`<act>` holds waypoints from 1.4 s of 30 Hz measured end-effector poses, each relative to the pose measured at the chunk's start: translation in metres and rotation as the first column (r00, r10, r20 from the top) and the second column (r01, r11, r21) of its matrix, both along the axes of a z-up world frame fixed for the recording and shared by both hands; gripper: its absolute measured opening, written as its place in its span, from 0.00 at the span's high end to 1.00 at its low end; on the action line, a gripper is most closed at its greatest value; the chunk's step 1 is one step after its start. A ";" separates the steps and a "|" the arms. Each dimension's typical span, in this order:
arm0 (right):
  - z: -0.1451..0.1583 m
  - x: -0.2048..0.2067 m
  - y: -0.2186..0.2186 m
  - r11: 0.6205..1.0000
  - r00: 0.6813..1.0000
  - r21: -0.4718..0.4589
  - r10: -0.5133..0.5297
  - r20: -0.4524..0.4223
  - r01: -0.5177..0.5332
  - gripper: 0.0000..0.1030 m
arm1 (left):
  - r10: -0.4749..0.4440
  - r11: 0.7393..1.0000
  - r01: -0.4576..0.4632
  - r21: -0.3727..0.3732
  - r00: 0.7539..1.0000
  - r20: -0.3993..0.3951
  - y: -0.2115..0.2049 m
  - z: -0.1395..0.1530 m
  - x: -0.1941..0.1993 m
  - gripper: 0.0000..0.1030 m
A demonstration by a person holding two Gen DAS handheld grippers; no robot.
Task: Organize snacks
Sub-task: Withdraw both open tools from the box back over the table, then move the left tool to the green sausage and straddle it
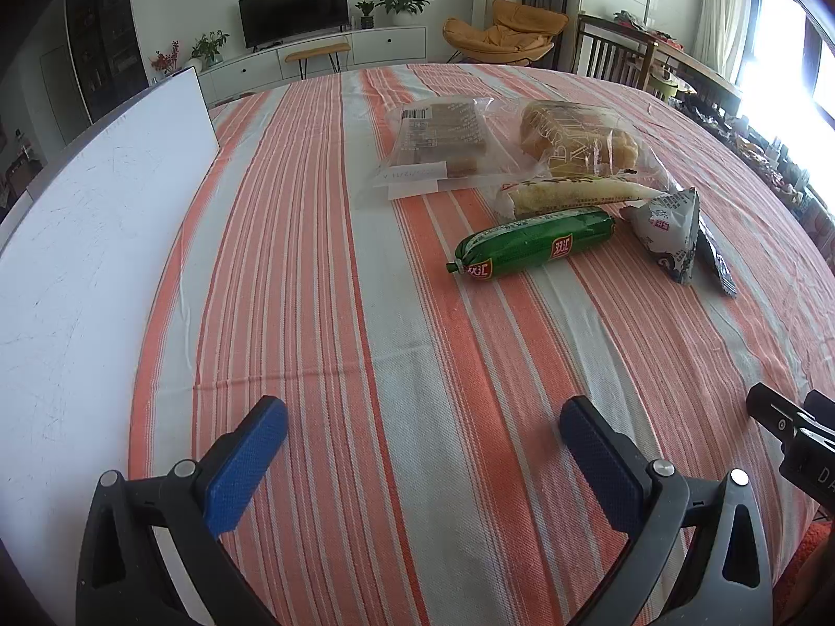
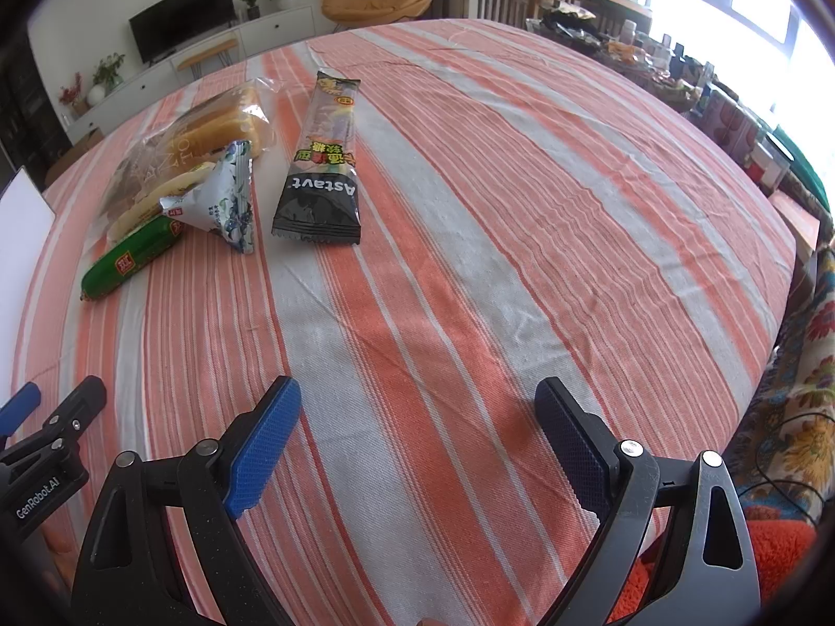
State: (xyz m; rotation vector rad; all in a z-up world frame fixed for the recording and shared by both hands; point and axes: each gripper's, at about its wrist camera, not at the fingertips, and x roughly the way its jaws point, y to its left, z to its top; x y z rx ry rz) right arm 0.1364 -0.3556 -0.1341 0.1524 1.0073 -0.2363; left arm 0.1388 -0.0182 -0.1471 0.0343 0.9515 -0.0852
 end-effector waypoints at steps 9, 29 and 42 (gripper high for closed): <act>0.000 0.000 0.000 1.000 1.000 0.000 0.000 0.001 0.000 0.09 | 0.011 1.000 -0.011 0.001 1.000 0.000 -0.002 0.002 0.004 0.00; 0.000 -0.001 0.000 1.000 1.000 0.003 0.006 0.001 -0.006 0.08 | -0.222 0.966 0.234 0.112 0.968 -0.113 -0.047 0.042 0.077 0.01; 0.001 -0.002 -0.001 1.000 1.000 0.003 0.007 0.001 -0.007 0.07 | -0.237 0.971 0.228 -0.070 0.958 -0.164 -0.041 0.024 0.028 0.78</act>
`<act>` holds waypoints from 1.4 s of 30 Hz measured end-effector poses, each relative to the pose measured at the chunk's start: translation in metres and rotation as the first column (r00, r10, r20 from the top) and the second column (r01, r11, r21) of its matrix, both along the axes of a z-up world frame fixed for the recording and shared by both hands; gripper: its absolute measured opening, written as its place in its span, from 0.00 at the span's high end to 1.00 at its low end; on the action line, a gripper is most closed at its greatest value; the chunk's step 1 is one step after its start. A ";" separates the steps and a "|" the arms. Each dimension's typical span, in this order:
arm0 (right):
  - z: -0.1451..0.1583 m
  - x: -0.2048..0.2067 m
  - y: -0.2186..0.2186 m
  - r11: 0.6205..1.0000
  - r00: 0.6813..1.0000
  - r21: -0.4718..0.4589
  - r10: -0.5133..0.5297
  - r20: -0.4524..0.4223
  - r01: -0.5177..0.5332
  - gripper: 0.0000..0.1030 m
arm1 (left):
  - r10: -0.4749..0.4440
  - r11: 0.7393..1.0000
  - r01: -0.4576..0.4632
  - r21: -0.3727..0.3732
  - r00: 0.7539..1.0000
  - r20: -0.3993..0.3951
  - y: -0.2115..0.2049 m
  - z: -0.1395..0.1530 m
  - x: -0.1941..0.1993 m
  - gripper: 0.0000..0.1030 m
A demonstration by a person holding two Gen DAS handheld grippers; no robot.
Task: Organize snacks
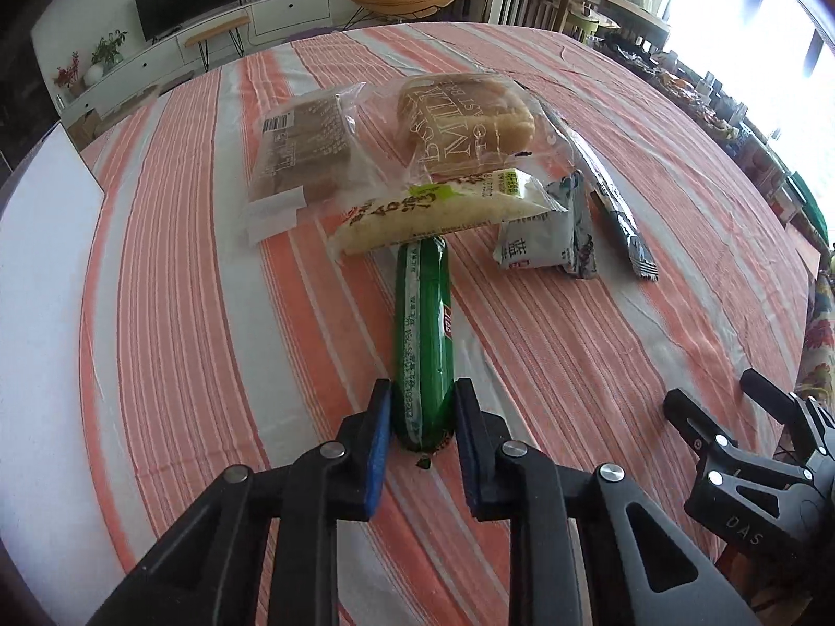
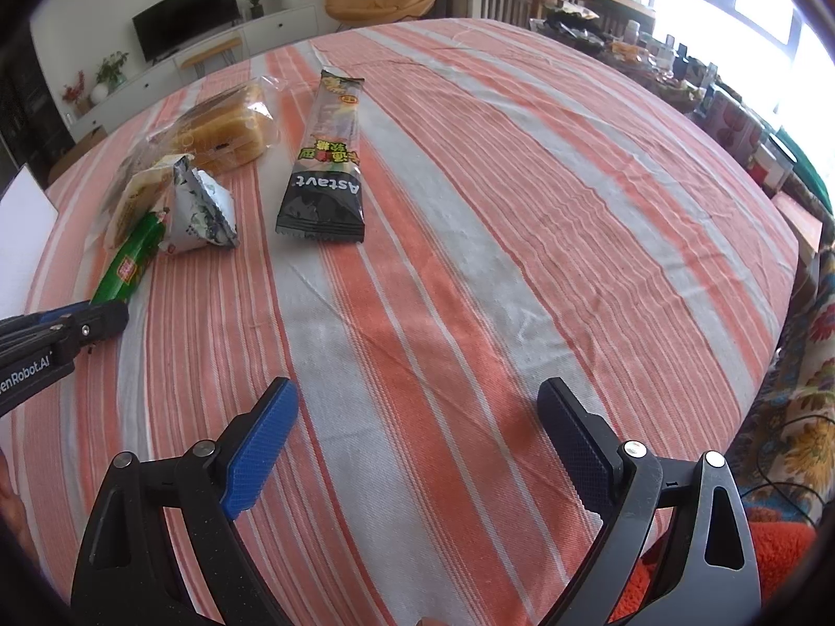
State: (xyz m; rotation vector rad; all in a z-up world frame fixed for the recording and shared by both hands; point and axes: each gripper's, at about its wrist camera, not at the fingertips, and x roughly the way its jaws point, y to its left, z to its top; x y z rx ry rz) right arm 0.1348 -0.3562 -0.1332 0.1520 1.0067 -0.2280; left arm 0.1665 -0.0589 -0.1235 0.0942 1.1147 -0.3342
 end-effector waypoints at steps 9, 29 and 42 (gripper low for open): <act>0.000 0.000 0.001 1.000 1.000 -0.002 -0.003 0.001 0.003 0.07 | 0.073 0.997 -0.071 -0.021 0.996 0.059 0.014 -0.001 -0.037 0.17; 0.000 0.001 0.002 1.000 1.000 -0.001 0.005 -0.001 -0.005 0.07 | 0.162 0.985 -0.170 0.032 0.970 0.182 0.033 -0.022 -0.010 0.00; 0.000 0.001 0.003 1.000 1.000 -0.001 0.007 -0.002 -0.007 0.06 | 0.161 0.985 -0.170 0.032 0.970 0.182 0.033 -0.022 -0.010 0.00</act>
